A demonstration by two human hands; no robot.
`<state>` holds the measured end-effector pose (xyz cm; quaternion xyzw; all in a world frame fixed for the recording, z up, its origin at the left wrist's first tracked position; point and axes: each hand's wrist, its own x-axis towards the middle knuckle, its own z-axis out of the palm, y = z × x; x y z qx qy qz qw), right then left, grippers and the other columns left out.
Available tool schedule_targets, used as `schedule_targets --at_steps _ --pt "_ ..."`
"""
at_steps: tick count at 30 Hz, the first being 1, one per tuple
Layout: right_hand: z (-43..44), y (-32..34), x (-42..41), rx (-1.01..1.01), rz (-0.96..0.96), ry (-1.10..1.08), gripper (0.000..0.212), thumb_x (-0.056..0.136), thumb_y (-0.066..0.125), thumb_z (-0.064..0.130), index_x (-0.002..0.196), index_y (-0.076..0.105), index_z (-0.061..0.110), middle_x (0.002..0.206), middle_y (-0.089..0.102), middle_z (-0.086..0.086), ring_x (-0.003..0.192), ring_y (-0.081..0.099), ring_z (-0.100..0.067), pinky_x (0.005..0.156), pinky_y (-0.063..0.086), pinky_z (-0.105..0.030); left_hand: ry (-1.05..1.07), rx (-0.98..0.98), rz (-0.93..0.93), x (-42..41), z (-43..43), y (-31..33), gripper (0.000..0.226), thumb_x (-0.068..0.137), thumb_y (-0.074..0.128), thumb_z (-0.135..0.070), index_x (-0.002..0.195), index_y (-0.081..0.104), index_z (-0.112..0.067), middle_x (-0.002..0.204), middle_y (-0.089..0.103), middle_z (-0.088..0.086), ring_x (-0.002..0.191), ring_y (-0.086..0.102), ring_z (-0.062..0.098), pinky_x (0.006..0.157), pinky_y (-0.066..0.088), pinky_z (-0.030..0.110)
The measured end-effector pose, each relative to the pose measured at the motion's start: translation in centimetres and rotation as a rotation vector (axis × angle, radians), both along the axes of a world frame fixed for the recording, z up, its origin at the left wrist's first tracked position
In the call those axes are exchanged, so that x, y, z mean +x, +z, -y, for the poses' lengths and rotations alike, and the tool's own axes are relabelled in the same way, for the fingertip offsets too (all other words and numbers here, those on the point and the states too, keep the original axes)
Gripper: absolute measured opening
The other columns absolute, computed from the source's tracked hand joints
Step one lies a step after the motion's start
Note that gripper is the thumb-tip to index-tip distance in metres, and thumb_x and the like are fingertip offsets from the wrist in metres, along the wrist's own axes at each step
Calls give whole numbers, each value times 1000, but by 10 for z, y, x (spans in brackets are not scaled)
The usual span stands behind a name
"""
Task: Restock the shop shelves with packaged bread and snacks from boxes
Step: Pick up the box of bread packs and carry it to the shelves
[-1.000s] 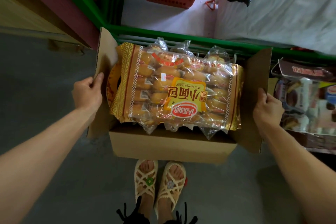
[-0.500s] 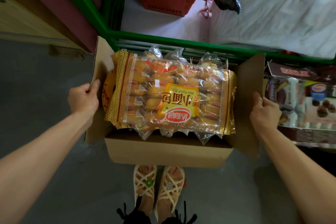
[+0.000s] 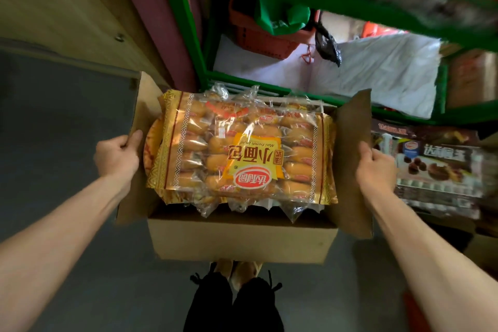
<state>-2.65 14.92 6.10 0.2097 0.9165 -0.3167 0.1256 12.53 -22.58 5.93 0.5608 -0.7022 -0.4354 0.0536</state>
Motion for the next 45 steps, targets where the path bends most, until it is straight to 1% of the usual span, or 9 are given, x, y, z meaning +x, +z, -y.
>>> schedule_targets --at_steps 8,11,13,17,23,31,35,43,45 --pt "38 164 41 -18 -14 168 44 103 39 35 85 62 3 86 56 -18 90 53 -32 80 37 -38 138 -51 -24 79 11 183 21 96 58 -29 83 68 -16 83 63 6 88 56 23 80 42 32" --pt "53 213 52 -71 -54 260 46 103 41 32 71 54 1 72 53 -13 83 51 -30 77 35 -36 219 -128 -25 116 16 231 31 94 60 -31 77 68 -7 74 62 11 85 56 28 79 42 35" --pt "65 243 56 -113 -71 298 53 103 43 30 57 44 3 63 47 -10 78 48 -27 73 31 -33 289 -165 -24 140 14 262 36 94 60 -29 67 58 -6 59 44 1 74 43 21 72 34 31" --pt "89 290 66 -156 -92 401 51 102 44 31 59 46 4 79 55 -18 80 51 -28 74 36 -34 430 -201 -42 193 -2 318 47 95 59 -26 54 44 -8 55 33 2 55 29 19 67 28 29" --pt "137 351 86 -222 -143 585 53 99 50 37 54 46 9 74 56 -17 78 58 -36 83 50 -47 648 -288 -100 278 -26 386 47 95 60 -26 58 42 -4 59 31 4 68 31 23 66 26 31" --pt "231 420 141 -307 -211 843 52 98 54 32 51 45 10 72 54 -14 62 49 -25 71 43 -38 910 -363 -133 388 -40 442 31 94 62 -26 67 54 -14 82 55 6 85 49 20 76 36 30" --pt "280 431 178 -328 -209 985 52 97 54 30 54 47 3 71 53 -14 67 49 -26 71 38 -34 1032 -361 -95 440 -36 445 52 94 62 -24 51 38 -9 55 36 5 56 36 21 67 30 30" --pt "391 443 293 -352 -174 1179 51 97 55 28 55 50 1 71 57 -15 71 55 -31 73 44 -36 1203 -358 -99 568 6 442 24 92 65 -28 84 70 -5 94 63 14 95 61 31 75 42 36" --pt "418 442 322 -356 -148 1215 46 97 55 29 67 61 -5 71 59 -13 70 58 -31 81 51 -42 1235 -354 -90 593 16 441 31 92 64 -26 67 61 -8 86 58 14 83 55 27 72 37 33"
